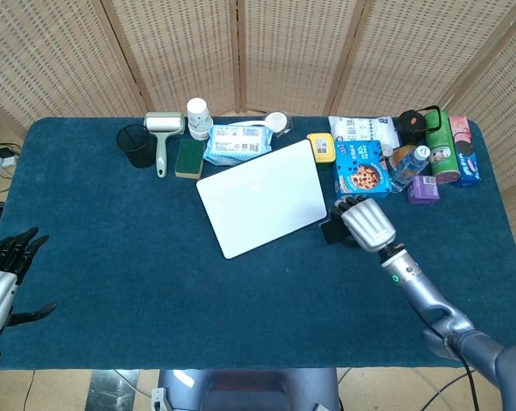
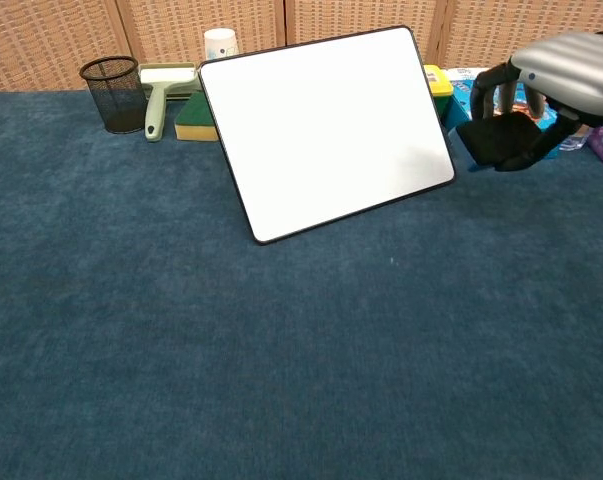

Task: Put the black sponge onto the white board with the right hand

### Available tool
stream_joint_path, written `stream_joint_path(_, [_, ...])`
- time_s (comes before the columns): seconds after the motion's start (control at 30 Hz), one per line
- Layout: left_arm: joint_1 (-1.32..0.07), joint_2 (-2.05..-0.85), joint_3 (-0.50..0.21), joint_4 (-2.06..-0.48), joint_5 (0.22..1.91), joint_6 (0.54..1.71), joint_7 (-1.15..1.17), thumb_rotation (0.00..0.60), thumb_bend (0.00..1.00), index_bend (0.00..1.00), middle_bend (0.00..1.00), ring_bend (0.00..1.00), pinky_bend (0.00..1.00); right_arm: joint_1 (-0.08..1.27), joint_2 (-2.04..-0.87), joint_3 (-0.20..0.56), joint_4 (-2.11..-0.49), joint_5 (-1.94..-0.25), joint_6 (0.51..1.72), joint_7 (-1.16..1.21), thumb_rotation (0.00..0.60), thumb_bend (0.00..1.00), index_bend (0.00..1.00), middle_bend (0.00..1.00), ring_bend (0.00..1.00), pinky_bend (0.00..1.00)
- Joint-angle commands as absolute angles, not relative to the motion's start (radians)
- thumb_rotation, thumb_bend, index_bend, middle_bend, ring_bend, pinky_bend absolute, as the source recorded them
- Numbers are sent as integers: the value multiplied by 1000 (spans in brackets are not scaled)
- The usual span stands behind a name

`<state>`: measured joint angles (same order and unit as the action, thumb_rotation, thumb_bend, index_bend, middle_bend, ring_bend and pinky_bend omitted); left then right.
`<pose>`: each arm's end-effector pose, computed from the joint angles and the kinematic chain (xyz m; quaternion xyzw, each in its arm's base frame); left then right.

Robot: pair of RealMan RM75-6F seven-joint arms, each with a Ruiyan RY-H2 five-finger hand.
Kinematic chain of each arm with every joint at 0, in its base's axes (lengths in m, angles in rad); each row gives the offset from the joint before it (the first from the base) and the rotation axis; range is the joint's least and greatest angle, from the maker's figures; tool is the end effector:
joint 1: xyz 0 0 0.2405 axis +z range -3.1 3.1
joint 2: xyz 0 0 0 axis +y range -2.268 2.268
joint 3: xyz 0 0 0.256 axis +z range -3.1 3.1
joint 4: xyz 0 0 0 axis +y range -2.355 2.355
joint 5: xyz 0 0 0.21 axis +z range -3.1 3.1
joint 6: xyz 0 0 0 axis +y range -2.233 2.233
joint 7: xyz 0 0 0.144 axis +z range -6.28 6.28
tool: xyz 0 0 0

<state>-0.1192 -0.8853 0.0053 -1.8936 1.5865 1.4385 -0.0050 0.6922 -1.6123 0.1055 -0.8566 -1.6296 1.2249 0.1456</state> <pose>-0.2590 0.1736 0.1871 -0.6364 -0.4019 -0.3967 0.5255 -0.2174 -0.3824 0.0378 0.7493 -0.1952 0.4407 0.4541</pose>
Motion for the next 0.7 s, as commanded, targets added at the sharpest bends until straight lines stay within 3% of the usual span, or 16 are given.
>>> stream_joint_path(0.03, [-120, -885, 5, -1894, 1587, 1438, -5, 600, 138, 0, 0, 0, 30, 711, -1651, 147, -856, -1598, 1237, 116, 600, 244, 582, 536, 480, 575])
stream_joint_path(0.3, [-118, -884, 6, -1892, 1589, 1441, -12, 600, 138, 0, 0, 0, 30, 781, -1779, 246, -798, -1516, 1234, 65, 600, 244, 592, 540, 478, 578])
stream_joint_path(0.7, [-117, -879, 9, -1887, 1595, 1442, -30, 600, 138, 0, 0, 0, 30, 894, -1946, 323, -684, -1454, 1242, -134, 600, 269, 594, 540, 476, 583])
